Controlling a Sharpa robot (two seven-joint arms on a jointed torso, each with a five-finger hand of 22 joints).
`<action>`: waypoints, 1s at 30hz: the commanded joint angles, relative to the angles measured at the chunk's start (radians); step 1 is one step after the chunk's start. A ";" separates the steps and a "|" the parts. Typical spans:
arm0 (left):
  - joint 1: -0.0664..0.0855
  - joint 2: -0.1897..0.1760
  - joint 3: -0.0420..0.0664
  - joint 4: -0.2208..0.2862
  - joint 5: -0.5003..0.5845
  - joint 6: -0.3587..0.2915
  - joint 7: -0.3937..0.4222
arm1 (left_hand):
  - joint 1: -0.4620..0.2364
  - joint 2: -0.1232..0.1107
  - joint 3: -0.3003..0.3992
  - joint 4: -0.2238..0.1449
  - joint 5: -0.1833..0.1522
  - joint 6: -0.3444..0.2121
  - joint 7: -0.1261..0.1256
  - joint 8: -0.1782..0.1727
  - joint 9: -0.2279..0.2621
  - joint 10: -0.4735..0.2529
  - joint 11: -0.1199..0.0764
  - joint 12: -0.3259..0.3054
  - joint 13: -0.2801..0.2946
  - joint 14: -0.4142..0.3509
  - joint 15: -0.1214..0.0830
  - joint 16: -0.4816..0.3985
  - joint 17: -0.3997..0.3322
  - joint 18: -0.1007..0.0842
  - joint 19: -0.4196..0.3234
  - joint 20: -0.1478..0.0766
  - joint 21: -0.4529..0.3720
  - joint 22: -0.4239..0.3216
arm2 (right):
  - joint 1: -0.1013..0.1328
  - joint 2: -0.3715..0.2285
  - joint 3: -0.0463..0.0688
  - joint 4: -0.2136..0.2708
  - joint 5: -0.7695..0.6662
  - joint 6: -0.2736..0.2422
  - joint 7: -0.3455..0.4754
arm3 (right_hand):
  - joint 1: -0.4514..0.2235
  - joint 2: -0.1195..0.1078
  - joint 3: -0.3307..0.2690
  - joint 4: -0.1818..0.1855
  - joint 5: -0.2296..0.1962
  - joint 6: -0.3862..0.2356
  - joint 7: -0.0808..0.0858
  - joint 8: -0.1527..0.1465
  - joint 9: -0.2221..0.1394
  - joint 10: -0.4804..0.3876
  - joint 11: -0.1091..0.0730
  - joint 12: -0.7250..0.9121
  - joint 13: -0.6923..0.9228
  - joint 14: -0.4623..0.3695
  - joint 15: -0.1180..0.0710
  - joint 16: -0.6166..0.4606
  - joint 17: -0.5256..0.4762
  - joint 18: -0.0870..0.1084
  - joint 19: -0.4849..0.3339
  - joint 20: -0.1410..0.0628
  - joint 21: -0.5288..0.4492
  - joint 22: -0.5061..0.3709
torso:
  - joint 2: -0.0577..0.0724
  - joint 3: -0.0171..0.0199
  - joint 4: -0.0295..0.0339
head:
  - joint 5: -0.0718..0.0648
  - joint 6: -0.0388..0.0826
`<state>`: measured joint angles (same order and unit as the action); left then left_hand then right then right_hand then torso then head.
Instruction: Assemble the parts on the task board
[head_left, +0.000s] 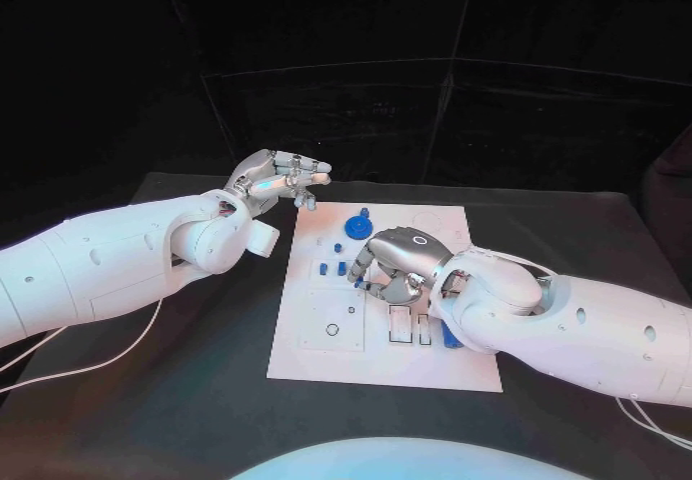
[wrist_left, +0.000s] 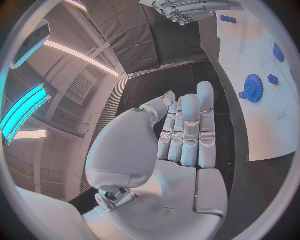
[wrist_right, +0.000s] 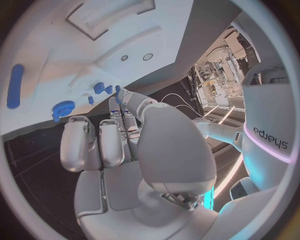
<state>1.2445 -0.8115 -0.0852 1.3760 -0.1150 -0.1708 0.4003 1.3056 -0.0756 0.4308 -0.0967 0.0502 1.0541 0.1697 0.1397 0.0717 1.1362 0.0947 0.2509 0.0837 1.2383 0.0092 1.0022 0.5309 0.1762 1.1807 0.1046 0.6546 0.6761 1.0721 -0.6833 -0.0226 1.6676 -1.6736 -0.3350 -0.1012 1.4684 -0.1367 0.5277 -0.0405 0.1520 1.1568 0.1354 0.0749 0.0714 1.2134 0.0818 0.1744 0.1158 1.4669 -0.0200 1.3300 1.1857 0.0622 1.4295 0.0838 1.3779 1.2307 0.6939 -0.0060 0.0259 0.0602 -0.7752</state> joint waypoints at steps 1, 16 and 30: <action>0.002 0.002 0.001 0.001 0.005 0.011 0.005 | 0.006 0.002 -0.002 -0.004 -0.001 -0.005 -0.001 0.004 -0.001 -0.008 -0.002 0.005 0.002 -0.005 -0.001 -0.003 -0.001 0.006 -0.006 0.003 0.000 -0.001 | -0.008 0.011 0.001 -0.013 0.006 0.044 0.018 | -0.007 0.002 0.007 -0.001 0.006 0.001 0.003 -0.004 -0.001 0.025 -0.020 0.001 0.002 0.038 -0.003 0.004 -0.001 0.009 0.001 -0.005 0.001 -0.003 | 0.000 0.0010 0.0005 | 0.006 -0.007; 0.002 0.006 0.001 -0.002 0.005 0.014 0.005 | 0.006 0.002 -0.002 -0.004 -0.001 -0.005 -0.001 0.004 -0.001 -0.008 -0.002 0.005 0.002 -0.005 -0.001 -0.003 -0.001 0.006 -0.006 0.003 0.000 -0.001 | -0.029 0.045 -0.004 -0.043 -0.006 0.094 0.023 | -0.010 0.001 0.008 -0.002 0.008 0.000 0.003 -0.004 -0.002 0.025 -0.019 0.001 0.002 0.038 -0.002 0.004 -0.001 0.009 0.001 -0.005 0.002 -0.002 | -0.001 0.0015 0.0000 | 0.021 -0.023; 0.002 0.006 0.001 -0.002 0.005 0.016 0.005 | 0.005 0.003 -0.004 -0.003 -0.001 -0.006 0.000 0.005 -0.001 -0.010 -0.001 0.007 0.002 -0.006 0.000 -0.004 -0.004 0.006 -0.005 0.004 -0.001 -0.002 | -0.035 0.053 -0.006 -0.057 -0.020 0.107 0.023 | -0.010 0.001 0.009 -0.004 0.009 -0.001 0.003 -0.005 -0.002 0.024 -0.019 0.000 0.002 0.038 -0.002 0.004 -0.002 0.009 0.000 -0.004 0.001 -0.003 | 0.000 0.0012 0.0001 | 0.023 -0.028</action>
<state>1.2446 -0.8064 -0.0851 1.3731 -0.1149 -0.1668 0.3998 1.3056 -0.0756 0.4308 -0.0967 0.0502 1.0541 0.1697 0.1396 0.0718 1.1326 0.0911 0.2556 0.0845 1.2384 0.0091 1.0022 0.5279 0.1756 1.1807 0.1046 0.6546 0.6754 1.0360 -0.6312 -0.0284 1.6100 -1.6813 -0.2407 -0.0852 1.4642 -0.1409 0.5304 -0.0433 0.1572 1.1568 0.1354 0.0748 0.0706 1.2134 0.0817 0.1703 0.1171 1.4669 -0.0199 1.3300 1.1845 0.0622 1.4295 0.0838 1.3778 1.2289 0.6934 -0.0047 0.0264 0.0819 -0.8023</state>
